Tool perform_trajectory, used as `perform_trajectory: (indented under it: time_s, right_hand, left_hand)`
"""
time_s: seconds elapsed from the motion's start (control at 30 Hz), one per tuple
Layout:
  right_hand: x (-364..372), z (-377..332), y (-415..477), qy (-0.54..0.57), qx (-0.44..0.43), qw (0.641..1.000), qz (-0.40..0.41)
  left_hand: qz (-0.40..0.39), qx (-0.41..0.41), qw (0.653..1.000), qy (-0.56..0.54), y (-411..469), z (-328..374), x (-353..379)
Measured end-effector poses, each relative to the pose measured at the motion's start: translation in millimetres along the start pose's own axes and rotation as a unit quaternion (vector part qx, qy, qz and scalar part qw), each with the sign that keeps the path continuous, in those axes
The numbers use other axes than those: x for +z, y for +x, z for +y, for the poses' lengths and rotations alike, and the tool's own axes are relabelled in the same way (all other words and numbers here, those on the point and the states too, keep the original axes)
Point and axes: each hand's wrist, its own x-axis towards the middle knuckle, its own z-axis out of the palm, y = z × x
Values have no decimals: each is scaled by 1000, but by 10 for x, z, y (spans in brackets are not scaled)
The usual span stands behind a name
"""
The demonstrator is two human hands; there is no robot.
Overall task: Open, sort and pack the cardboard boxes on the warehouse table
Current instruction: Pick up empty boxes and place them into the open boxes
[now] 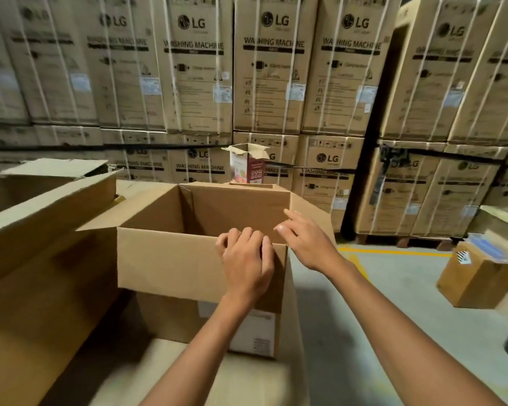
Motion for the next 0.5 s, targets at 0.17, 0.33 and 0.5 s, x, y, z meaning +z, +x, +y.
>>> perform_trajectory:
  time_s: [0.17, 0.33, 0.5]
  right_hand:
    - [-17, 145, 343, -10, -43, 997, -60]
    - [-144, 96, 497, -81, -96, 992, 20]
    - [-183, 348, 638, -78, -51, 995, 26]
  left_hand:
    - [28, -39, 998, -41, 187, -167, 22]
    - [-79, -97, 980, -155, 410, -522, -187]
    - [-106, -163, 971, -142, 302, -509, -367]
